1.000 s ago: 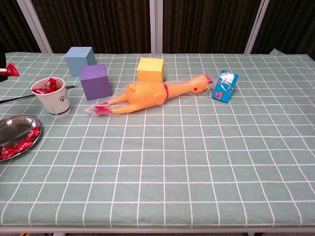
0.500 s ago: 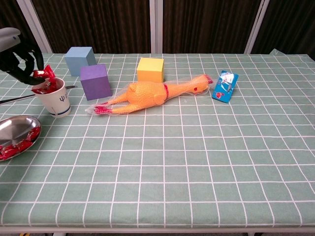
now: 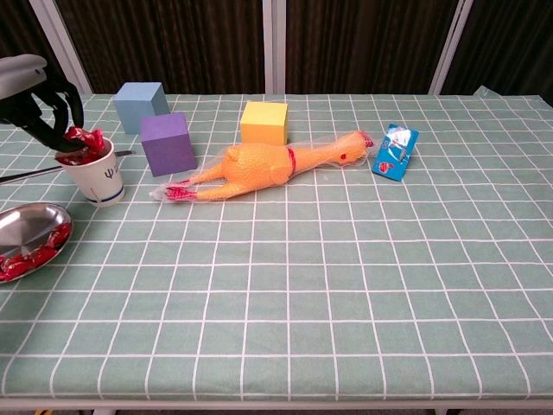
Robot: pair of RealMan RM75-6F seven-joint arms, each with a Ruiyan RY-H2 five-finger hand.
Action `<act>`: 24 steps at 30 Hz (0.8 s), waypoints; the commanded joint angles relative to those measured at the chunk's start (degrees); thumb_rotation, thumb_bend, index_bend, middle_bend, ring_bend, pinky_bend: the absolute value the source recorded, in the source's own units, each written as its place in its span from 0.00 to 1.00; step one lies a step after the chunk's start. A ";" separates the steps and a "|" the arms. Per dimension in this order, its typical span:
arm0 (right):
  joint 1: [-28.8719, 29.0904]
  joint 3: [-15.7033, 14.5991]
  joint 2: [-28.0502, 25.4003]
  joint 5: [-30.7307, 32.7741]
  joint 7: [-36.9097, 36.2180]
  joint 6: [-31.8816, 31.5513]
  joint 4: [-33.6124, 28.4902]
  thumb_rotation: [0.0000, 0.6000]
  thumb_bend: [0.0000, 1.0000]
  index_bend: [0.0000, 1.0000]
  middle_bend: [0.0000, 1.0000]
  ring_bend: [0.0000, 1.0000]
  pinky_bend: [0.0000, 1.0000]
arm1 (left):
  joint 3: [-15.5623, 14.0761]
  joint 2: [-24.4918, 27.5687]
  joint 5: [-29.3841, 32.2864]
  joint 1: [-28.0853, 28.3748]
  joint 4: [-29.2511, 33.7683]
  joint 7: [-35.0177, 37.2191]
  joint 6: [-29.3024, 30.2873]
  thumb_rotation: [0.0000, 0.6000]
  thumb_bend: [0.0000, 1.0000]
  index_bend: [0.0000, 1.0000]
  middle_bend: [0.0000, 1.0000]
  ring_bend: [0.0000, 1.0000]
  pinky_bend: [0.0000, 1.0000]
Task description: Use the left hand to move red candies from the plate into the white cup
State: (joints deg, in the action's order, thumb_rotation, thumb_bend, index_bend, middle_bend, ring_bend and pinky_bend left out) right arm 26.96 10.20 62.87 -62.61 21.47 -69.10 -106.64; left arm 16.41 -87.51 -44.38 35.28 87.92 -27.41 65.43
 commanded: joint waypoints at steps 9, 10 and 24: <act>-0.23 -0.01 -0.14 -0.06 0.68 -0.73 -0.66 1.00 0.10 0.04 0.10 0.00 0.00 | 0.12 1.37 -1.86 -0.31 1.44 1.62 1.91 1.00 0.24 0.58 0.71 1.00 1.00; -0.28 0.00 -0.21 -0.17 0.65 -0.85 -0.72 1.00 0.10 0.04 0.10 0.00 0.00 | 0.25 1.67 -2.82 -0.52 1.91 1.91 2.91 1.00 0.23 0.58 0.71 1.00 1.00; -3.34 -1.58 -0.26 -4.62 -0.91 -4.96 1.18 1.00 0.10 0.04 0.09 0.00 0.00 | -9.78 9.69 -28.44 -8.83 -6.85 22.17 9.83 1.00 0.08 0.44 0.43 0.60 0.75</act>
State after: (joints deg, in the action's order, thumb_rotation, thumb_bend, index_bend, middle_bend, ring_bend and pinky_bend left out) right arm 24.21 8.99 62.51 -66.58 20.65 -73.33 -105.93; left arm 10.41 -80.67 -68.78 29.13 84.44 -9.18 75.24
